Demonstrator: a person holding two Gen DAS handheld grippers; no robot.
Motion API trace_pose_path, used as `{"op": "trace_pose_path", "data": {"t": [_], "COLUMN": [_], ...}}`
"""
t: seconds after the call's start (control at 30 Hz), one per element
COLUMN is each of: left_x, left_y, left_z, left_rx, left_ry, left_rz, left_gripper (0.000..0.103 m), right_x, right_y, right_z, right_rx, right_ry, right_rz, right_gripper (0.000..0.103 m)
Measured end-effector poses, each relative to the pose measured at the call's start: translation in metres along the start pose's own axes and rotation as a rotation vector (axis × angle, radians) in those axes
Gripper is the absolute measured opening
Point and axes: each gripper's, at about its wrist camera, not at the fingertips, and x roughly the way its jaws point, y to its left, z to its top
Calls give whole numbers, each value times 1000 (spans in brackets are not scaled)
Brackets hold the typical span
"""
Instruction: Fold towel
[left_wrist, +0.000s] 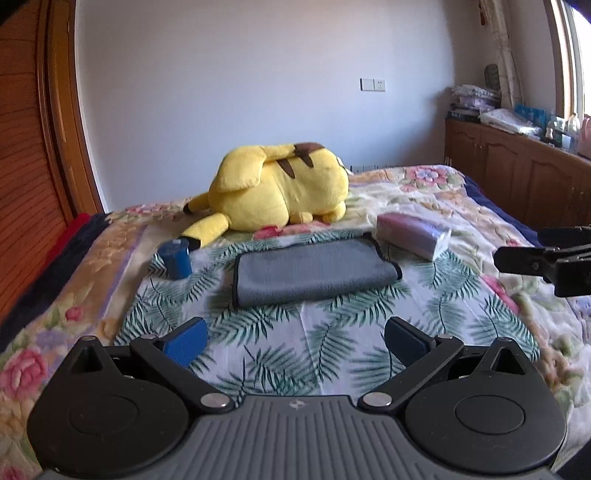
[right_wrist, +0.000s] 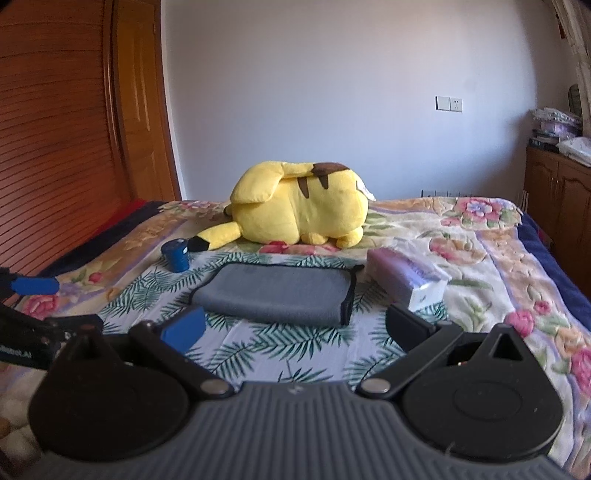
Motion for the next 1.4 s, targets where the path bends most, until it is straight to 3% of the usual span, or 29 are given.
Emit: {"op": "trace_pose_path", "data": {"t": [0.43, 1.0, 1.4], "left_x": [-3, -6, -18], "left_y": [-6, 2, 7], "left_z": [-48, -74, -70], "left_rx": [-39, -61, -93], "left_ry": [44, 62, -21], "left_rz": [20, 71, 87], "left_gripper": [103, 103, 103], "right_x": [-16, -16, -21], "right_y": [19, 25, 19], "right_z": [-38, -76, -78], "right_rx": [5, 4, 36], "right_ry": [28, 60, 11], "right_rz": [4, -3, -27], "right_gripper": [103, 103, 103]}}
